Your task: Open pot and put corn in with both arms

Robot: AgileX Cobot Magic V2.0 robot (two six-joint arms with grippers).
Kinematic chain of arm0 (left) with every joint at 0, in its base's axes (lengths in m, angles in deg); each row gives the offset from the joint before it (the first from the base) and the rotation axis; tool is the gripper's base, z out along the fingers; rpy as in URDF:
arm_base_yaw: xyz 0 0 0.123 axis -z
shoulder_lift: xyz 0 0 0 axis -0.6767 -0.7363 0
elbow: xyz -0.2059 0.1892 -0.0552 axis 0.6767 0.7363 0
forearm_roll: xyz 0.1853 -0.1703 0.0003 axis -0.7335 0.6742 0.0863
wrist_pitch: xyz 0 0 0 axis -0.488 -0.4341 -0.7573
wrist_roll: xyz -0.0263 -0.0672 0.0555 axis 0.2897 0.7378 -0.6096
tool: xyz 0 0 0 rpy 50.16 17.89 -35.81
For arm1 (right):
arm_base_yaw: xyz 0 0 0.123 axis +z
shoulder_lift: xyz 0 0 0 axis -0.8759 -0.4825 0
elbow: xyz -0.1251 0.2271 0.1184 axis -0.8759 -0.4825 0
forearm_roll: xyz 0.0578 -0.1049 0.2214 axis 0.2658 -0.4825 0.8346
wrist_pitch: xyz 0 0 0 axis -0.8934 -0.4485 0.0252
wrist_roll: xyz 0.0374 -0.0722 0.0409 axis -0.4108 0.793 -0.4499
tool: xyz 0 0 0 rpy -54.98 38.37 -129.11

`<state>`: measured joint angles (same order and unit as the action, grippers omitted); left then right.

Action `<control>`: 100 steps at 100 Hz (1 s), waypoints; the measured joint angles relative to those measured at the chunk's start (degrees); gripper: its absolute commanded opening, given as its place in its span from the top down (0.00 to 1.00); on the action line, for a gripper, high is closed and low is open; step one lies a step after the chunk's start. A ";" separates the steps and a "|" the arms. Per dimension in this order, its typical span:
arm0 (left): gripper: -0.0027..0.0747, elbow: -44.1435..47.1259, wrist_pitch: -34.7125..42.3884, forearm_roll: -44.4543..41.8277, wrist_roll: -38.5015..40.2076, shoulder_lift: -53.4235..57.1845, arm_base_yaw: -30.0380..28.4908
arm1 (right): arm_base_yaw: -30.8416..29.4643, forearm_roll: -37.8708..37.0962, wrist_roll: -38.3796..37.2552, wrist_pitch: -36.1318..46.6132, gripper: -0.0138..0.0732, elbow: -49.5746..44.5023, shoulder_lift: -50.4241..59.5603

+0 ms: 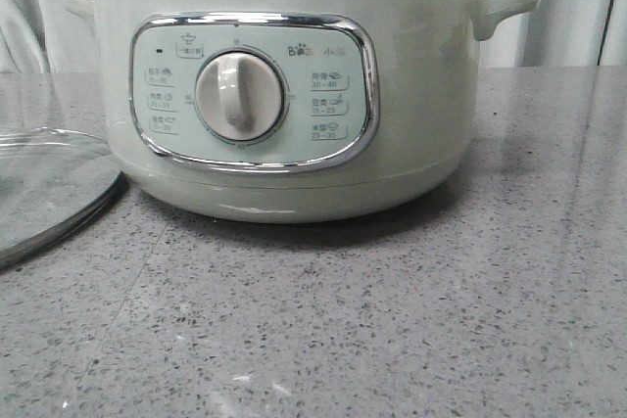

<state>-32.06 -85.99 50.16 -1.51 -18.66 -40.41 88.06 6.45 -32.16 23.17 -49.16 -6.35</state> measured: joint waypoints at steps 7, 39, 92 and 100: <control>0.99 2.80 3.46 0.00 0.00 0.00 -2.79 | 0.00 0.00 0.00 0.00 0.91 0.00 0.00; 0.99 3.26 -3.82 -0.20 0.00 0.00 -4.97 | 0.00 0.00 0.00 0.13 0.91 0.00 0.00; 0.99 3.26 -8.83 -0.20 0.00 0.00 -4.97 | 0.00 0.00 0.00 0.13 0.91 0.00 0.00; 0.99 3.26 -8.83 -0.20 0.00 0.00 -4.97 | 0.00 0.00 0.08 0.13 0.91 0.00 0.00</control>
<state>-28.81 -94.82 49.96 -1.51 -18.66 -45.39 88.06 6.45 -32.08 23.30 -49.16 -6.35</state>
